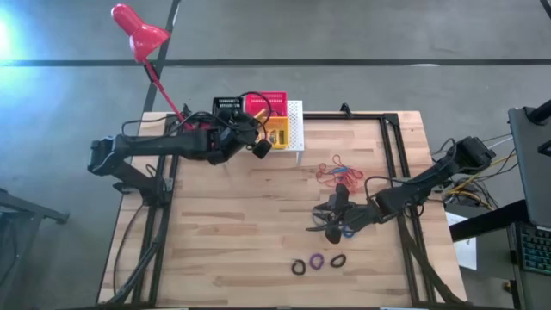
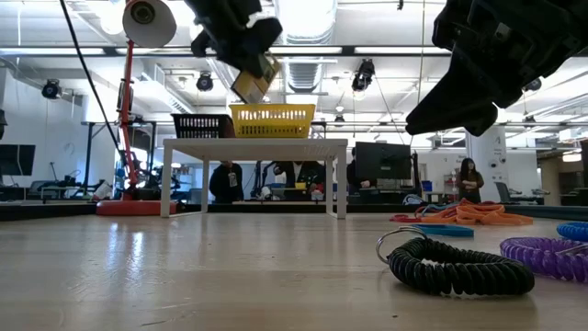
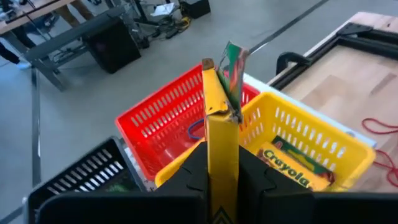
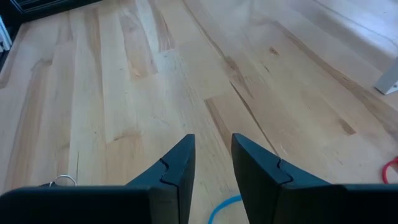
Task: Pick & Place Office Desk Supplies
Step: Put the yellow crayon box into the yellow bin on the shelf
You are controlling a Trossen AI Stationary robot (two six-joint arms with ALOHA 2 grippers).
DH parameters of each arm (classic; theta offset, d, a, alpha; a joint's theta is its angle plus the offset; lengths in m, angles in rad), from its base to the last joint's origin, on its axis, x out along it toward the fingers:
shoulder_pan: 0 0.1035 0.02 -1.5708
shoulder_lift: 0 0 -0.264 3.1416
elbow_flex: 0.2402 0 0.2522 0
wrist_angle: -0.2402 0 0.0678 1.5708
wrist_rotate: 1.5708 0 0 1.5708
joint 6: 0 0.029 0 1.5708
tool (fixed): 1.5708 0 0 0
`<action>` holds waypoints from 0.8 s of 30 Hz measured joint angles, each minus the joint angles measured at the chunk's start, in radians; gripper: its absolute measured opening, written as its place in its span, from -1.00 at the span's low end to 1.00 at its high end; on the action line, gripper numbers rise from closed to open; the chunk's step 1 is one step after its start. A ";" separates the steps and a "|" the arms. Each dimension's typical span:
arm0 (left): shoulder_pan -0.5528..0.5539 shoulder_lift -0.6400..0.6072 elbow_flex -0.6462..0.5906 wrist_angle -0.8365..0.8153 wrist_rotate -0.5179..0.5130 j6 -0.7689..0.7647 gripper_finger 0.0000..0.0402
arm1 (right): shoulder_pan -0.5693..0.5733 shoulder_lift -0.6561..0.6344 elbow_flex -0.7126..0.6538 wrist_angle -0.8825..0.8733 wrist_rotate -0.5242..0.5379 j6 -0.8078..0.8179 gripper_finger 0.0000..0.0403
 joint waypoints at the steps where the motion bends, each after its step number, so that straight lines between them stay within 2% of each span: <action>1: 0.000 0.001 -0.011 0.012 -0.001 0.000 -0.80 | 0.000 0.000 0.000 0.002 0.000 0.001 -0.49; 12: 0.005 0.004 -0.065 0.029 -0.029 0.000 -0.77 | 0.000 0.000 0.000 0.020 0.000 -0.008 -0.54; 24: 0.005 0.003 -0.061 0.025 0.051 -0.004 -0.26 | 0.000 0.000 0.000 0.020 -0.001 -0.008 -0.53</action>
